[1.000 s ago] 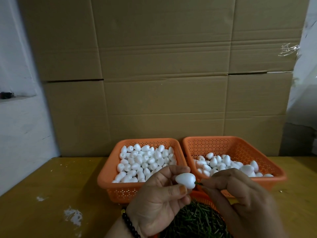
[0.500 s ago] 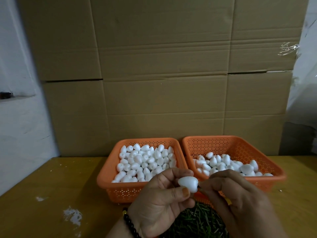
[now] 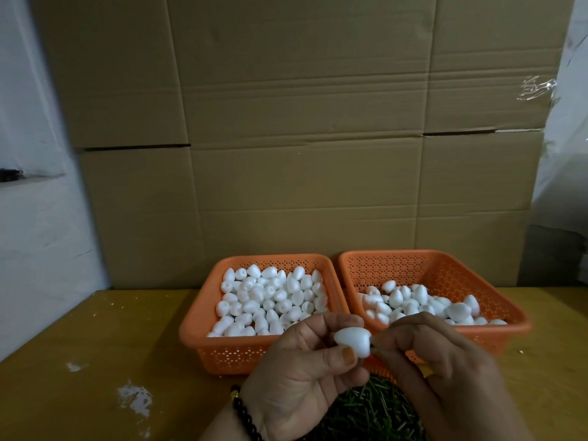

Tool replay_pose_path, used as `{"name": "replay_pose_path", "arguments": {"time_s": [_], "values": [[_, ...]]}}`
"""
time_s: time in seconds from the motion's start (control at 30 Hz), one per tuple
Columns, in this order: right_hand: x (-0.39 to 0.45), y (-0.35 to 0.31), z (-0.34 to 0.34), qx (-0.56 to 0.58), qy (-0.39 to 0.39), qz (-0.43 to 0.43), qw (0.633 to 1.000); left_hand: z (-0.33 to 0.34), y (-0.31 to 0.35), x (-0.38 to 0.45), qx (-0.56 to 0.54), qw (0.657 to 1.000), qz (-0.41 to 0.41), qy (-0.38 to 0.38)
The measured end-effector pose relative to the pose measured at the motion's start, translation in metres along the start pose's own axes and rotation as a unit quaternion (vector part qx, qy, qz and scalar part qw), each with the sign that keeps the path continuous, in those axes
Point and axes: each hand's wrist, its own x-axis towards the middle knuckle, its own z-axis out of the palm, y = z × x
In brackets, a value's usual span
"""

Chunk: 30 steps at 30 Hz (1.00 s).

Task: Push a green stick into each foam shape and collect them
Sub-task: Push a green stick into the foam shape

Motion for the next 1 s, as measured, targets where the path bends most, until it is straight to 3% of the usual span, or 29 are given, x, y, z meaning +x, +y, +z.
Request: {"name": "replay_pose_path", "arguments": {"time_s": [0.57, 0.83, 1.0], "values": [[0.001, 0.003, -0.003, 0.002, -0.04, 0.04, 0.998, 0.001, 0.002, 0.0, -0.064, 0.998, -0.006, 0.01], [0.001, 0.003, -0.004, 0.022, -0.045, 0.039, 0.998, 0.005, -0.005, 0.002, -0.032, 0.999, 0.004, 0.032], [-0.001, 0.003, -0.001, 0.031, -0.048, 0.051, 0.997, 0.009, -0.008, 0.003, 0.044, 0.997, 0.011, 0.061]]}}
